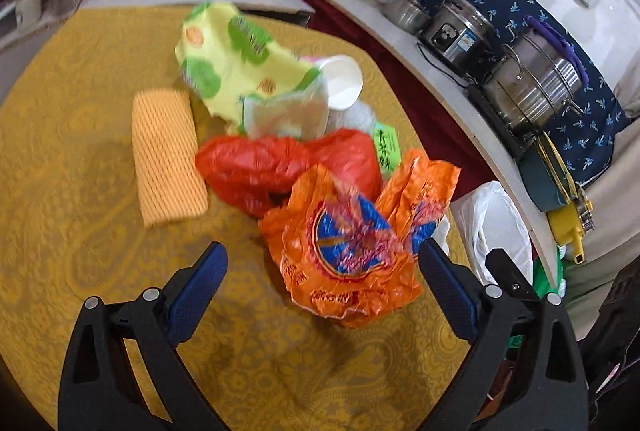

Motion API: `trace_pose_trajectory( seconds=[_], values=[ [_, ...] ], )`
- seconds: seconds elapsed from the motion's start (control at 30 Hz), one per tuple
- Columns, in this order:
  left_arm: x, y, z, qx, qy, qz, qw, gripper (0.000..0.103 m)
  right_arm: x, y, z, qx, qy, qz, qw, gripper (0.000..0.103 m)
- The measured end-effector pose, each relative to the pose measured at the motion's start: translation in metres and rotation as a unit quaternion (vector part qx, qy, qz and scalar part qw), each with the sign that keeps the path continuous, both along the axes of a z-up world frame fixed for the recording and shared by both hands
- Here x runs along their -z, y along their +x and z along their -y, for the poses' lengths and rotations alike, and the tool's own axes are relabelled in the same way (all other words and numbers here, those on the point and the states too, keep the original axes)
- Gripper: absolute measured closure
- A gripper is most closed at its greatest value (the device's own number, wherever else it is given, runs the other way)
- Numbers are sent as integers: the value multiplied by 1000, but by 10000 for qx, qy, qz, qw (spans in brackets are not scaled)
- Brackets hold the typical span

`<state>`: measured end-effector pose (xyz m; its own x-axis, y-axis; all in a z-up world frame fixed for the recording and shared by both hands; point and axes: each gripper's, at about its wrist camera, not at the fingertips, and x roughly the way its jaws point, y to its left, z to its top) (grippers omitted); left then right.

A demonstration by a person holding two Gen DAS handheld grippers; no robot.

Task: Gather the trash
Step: 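Grasp an orange plastic bag with the left tool while the right tool grasps another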

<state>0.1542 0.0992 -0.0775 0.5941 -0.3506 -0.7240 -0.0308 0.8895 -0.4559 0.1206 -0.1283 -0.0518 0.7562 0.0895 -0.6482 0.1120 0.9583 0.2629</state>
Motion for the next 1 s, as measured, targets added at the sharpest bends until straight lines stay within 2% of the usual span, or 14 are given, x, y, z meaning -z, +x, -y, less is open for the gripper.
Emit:
trace_pose_trajectory(
  seconds=[0.07,0.23,0.27,0.37,0.57,0.6,0.77,0.87,1.0],
  values=[
    [13,4,3,54,-277,-232,9993,11,4,1,-1,45,13,-50,10000,44],
    [43,7,12,184,-687,-641,9954,12,9,3,2,130,17,-124,9998,44],
    [46,8,14,199,-747,-680,9947,16,9,4,2,134,20,-134,9998,44],
    [53,10,17,363,-933,-795,9918,42,12,6,1,108,35,-166,9998,44],
    [45,7,9,499,-1070,-643,9909,70,18,17,-7,-78,63,-228,9997,44],
    [42,6,6,541,-1054,-587,9912,90,20,20,-9,-108,77,-241,9996,44],
    [28,5,-2,548,-639,-378,9957,90,26,36,-19,-272,182,-286,9991,45],
    [21,4,-6,539,-532,-295,9967,90,30,47,-22,-338,227,-317,9987,46],
    [10,0,-9,499,-307,-143,9982,91,41,62,-26,-432,299,-460,9976,55]
  ],
)
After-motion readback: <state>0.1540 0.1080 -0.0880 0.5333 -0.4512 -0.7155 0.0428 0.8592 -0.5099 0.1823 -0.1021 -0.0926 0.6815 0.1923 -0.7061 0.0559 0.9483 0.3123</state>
